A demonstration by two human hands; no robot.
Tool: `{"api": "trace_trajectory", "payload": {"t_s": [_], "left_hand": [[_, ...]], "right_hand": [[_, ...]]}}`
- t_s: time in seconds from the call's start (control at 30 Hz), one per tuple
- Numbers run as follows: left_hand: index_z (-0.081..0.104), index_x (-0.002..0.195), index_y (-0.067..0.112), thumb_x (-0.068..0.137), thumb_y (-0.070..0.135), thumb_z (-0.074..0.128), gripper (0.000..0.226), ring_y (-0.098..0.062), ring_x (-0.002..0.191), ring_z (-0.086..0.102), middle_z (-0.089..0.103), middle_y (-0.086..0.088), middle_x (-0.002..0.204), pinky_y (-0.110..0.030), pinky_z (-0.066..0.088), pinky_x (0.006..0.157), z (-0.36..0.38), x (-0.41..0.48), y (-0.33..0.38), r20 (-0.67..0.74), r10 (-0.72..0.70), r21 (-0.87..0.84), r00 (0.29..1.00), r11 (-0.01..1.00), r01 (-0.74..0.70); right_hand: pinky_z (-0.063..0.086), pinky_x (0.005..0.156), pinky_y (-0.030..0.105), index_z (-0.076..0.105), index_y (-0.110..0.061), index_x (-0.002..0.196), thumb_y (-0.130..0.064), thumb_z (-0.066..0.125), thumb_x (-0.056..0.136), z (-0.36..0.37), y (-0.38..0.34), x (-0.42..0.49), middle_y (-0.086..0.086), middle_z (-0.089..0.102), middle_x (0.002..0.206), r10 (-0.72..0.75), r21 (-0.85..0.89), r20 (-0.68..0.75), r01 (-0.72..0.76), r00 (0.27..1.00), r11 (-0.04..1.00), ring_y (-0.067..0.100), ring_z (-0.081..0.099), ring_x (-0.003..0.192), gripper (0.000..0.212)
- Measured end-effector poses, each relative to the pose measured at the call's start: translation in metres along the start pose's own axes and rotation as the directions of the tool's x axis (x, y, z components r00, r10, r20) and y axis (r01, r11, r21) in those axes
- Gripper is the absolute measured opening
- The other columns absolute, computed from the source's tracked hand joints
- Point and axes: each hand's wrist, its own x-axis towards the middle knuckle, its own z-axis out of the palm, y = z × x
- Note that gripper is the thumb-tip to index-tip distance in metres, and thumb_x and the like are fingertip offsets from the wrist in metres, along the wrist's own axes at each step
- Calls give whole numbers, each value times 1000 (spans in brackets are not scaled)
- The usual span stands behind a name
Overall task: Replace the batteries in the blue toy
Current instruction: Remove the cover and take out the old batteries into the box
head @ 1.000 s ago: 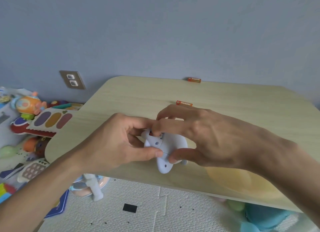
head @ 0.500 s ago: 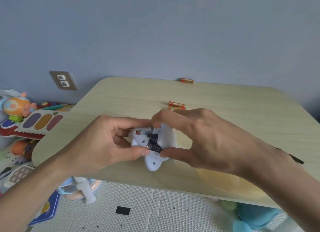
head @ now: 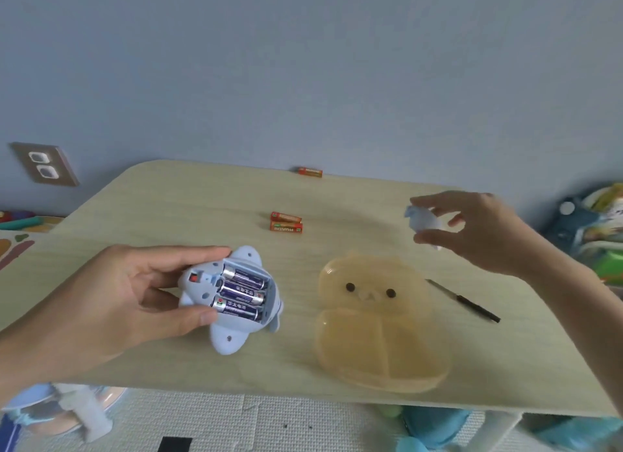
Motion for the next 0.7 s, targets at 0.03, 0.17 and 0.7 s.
{"api": "trace_trajectory", "payload": {"t_s": [0.03, 0.17, 0.7], "left_hand": [[79, 116, 49, 61, 13, 98, 69, -23, 98, 84, 86, 3, 110, -23, 65, 84, 0, 1, -2, -3, -6, 8, 1000, 1000, 6], [78, 122, 43, 50, 44, 103, 76, -22, 105, 83, 85, 1, 115, -29, 64, 92, 0, 2, -5, 27, -20, -31, 999, 999, 21], [72, 127, 20, 66, 2, 86, 64, -16, 110, 80, 84, 3, 119, -21, 62, 89, 3, -5, 5, 32, -31, -9, 999, 999, 31]], "right_hand": [[54, 94, 41, 65, -48, 130, -45, 82, 82, 5, 12, 0, -12, 73, 122, 15, -23, 47, -14, 999, 1000, 7, 62, 92, 51], [43, 91, 29, 67, -44, 129, -42, 77, 88, 18, 36, -4, -17, 68, 130, 40, 10, 139, -42, 990, 999, 9, 56, 97, 42], [53, 100, 39, 69, -47, 117, -57, 62, 87, 0, -84, -33, -25, 67, 125, -301, 56, -53, 304, 952, 951, 4, 65, 115, 32]]}}
